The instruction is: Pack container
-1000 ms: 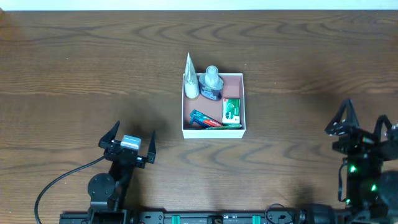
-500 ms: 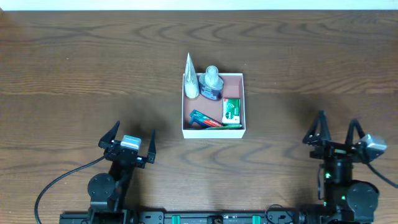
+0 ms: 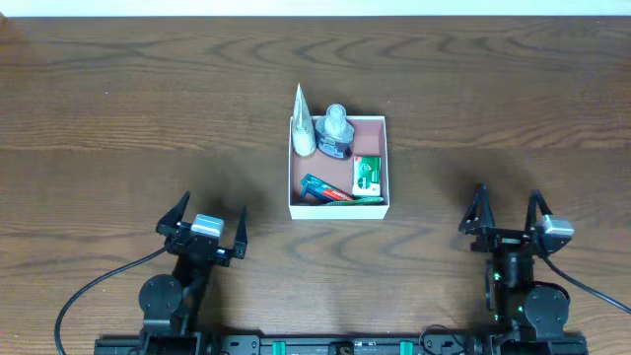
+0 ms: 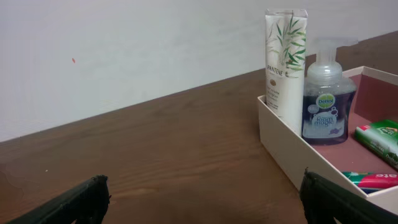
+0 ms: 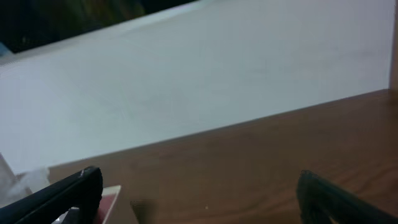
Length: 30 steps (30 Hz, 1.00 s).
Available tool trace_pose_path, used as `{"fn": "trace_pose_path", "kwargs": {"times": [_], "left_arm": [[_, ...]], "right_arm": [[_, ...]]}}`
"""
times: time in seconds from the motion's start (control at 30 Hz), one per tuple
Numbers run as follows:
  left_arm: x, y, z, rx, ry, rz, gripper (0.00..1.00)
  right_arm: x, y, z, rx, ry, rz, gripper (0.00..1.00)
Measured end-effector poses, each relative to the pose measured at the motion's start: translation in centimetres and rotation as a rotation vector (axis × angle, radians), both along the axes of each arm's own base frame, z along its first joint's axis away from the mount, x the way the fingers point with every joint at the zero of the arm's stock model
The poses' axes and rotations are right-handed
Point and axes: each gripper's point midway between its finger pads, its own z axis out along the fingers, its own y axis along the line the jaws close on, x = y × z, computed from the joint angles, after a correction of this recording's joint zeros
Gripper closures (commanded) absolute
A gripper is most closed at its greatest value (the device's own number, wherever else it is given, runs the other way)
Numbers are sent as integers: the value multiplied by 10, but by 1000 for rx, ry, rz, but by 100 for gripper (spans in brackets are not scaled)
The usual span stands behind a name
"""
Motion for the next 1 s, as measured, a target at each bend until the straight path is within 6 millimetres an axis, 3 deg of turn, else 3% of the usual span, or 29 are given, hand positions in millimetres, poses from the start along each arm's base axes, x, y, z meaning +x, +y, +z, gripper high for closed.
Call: {"fn": "trace_pose_path", "kwargs": {"times": [0.47,0.67,1.0], "left_arm": [[0,0,0,0,0,0,2],[0,0,0,0,0,0,2],[0,0,0,0,0,0,2]], "right_arm": [[3,17,-27,-189,59,79,1],[3,18,-53,-249,164,95,1],[3,14,-54,-276,166,81,1]]}}
